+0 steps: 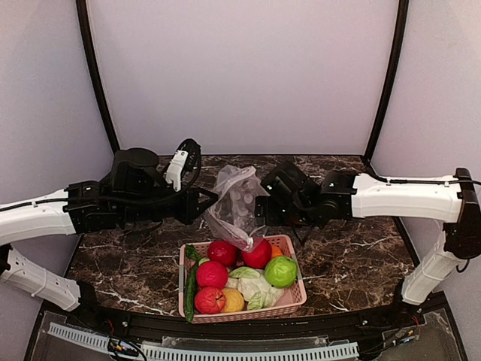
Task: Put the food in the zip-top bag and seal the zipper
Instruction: Open the zipper food storage bag at the center of the board, then pick up the fake fruit from the bin.
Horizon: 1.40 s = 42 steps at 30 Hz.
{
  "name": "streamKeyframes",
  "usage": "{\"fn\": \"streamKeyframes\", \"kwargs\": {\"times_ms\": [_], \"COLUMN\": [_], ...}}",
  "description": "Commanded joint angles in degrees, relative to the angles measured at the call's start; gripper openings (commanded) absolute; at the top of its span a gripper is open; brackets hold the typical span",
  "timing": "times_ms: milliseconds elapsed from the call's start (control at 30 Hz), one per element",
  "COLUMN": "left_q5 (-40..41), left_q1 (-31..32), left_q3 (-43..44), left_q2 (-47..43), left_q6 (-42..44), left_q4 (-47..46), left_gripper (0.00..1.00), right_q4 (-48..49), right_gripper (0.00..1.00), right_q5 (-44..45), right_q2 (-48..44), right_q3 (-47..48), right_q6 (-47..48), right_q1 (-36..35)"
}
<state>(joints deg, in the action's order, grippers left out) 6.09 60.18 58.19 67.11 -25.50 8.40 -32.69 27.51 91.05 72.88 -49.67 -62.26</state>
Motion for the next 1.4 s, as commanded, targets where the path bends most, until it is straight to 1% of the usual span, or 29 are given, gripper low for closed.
{"fn": "streamKeyframes", "kwargs": {"times_ms": [0,133,267,433,633,700,833,933,1067,1200,1367], "left_q5": [3.96,4.49,2.57,-0.32,-0.30,0.04,0.72,0.61,-0.87,-2.45,-0.75], "left_q1": [0.11,0.11,0.11,0.12,0.11,0.03,-0.63,-1.68,-4.35,-8.82,-11.25], "left_q3": [1.95,2.18,3.47,5.95,8.06,8.26,8.99,9.11,9.68,11.64,14.55], "left_q2": [-3.20,-3.85,-2.26,2.05,4.89,5.16,5.40,5.40,5.21,4.42,2.83], "left_q6": [1.47,1.63,2.42,2.69,2.35,2.22,2.22,2.00,1.90,2.86,6.69], "left_q4": [4.51,5.30,5.12,4.65,4.38,4.80,6.64,6.91,7.08,8.78,13.73], "left_gripper": [0.01,0.01,0.01,0.01,0.01,0.01,0.01,0.01,0.01,0.01,0.01], "right_q4": [-2.10,-2.01,0.32,7.19,12.97,13.52,13.46,14.72,14.67,13.48,12.14], "right_gripper": [0.94,0.94,0.94,0.94,0.94,0.96,0.98,0.98,0.98,0.99,0.99], "right_q5": [1.57,1.21,-1.23,-8.68,-18.34,-19.95,-22.85,-26.61,-27.24,-25.66,-23.04], "right_q2": [-4.00,-6.58,-7.53,-9.44,-13.05,-14.05,-16.51,-18.71,-21.99,-26.87,-32.38], "right_q3": [-3.74,-6.16,-6.50,-6.74,-6.88,-6.79,-6.76,-7.66,-9.09,-12.11,-17.30], "right_q6": [-1.08,-0.98,3.75,10.75,15.15,15.69,15.34,15.46,14.57,13.62,12.84], "right_q1": [2.67,4.06,4.13,3.62,2.51,1.82,0.98,0.24,-0.40,-0.38,-0.41]}}
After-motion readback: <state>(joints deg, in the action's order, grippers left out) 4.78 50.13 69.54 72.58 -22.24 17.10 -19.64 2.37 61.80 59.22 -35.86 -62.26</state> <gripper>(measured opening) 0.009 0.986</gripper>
